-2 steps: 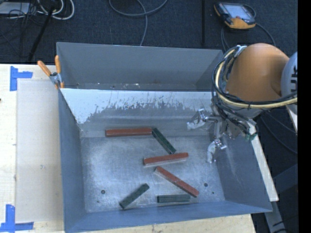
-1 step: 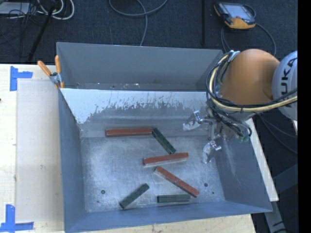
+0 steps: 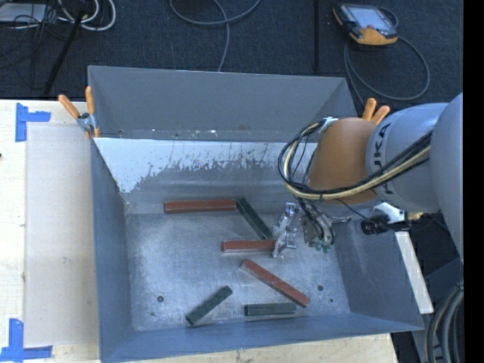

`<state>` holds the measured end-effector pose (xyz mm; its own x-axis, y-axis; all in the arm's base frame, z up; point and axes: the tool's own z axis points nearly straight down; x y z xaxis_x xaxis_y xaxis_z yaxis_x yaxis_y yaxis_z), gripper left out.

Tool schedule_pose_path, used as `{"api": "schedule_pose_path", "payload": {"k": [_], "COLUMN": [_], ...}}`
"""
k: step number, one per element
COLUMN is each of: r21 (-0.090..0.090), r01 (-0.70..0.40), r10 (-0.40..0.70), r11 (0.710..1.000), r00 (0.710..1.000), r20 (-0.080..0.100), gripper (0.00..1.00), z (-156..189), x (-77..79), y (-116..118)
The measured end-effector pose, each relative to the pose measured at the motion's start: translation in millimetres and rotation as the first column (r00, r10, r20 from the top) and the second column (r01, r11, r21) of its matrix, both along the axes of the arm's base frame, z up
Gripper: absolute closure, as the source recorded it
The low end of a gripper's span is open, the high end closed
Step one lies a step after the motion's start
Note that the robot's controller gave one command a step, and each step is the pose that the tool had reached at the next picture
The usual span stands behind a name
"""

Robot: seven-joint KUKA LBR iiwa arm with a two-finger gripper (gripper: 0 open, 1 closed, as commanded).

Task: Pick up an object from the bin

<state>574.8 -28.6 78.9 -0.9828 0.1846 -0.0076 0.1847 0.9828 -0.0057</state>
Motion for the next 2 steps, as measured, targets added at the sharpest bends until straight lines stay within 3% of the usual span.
{"api": "schedule_pose_path", "payload": {"k": [1, 2], "r21": [0.000, 0.007], "r01": [-0.001, 0.001], "r10": [0.001, -0.001], "r11": [1.000, 1.000], "r00": [1.000, 1.000], "r20": [0.002, -0.005], "gripper": [1.00, 1.00], "z": [-1, 141], "x": [-0.1, 7.1], "y": [0, 6]}}
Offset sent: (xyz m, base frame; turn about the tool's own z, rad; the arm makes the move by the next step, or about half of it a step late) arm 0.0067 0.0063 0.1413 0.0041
